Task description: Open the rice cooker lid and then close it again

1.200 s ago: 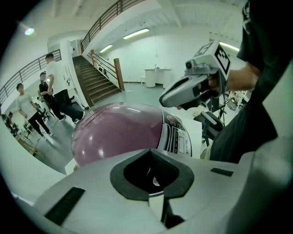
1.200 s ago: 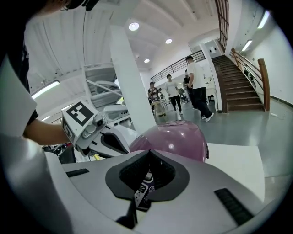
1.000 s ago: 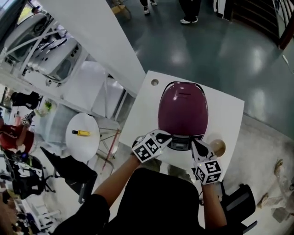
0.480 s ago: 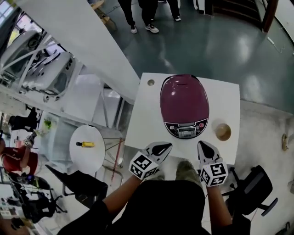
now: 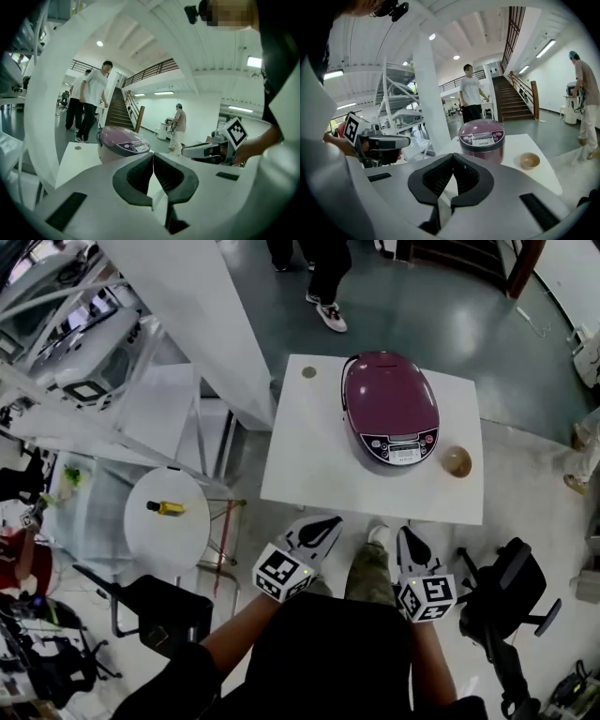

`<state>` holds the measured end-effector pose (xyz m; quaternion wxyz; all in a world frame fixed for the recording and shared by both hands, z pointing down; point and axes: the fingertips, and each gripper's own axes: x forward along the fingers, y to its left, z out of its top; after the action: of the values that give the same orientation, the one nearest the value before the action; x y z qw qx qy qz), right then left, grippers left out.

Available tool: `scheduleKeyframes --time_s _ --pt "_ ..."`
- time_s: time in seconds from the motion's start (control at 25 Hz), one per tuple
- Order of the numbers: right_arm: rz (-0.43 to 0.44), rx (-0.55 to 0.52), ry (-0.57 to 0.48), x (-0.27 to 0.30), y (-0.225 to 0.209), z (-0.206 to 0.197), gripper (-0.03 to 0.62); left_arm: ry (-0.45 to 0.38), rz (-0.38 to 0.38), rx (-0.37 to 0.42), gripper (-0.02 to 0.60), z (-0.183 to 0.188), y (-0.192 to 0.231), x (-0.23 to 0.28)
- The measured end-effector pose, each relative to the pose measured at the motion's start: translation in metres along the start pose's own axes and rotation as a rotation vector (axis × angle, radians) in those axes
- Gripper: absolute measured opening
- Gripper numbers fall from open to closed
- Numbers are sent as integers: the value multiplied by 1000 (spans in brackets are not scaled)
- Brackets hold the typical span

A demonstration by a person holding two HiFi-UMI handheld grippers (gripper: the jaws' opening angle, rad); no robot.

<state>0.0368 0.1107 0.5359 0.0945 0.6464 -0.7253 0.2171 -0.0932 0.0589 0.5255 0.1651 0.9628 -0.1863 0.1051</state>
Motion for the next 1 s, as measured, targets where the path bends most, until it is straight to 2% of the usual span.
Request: scheduleKeyframes --time_s 0.16,0.32,0.48,0.8,0.88,1.0 --pt "-36 -9 17 -29 25 -17 0 -10 4 5 5 -19 -8 -36" --pt "-65 -24 -2 -52 35 -16 0 -44 26 13 5 -13 -19 -64" --pt "-82 -56 -38 -69 37 -6 0 -62 84 39 5 -9 -22 -91" --pt "-56 -106 -94 -100 20 6 0 -109 194 47 5 -5 -28 -113" --pt "-74 -107 -110 -113 8 10 0 -109 198 45 5 -2 -36 -108" --pt "-99 -107 -128 -126 -6 12 0 -117 197 87 5 6 -50 -99"
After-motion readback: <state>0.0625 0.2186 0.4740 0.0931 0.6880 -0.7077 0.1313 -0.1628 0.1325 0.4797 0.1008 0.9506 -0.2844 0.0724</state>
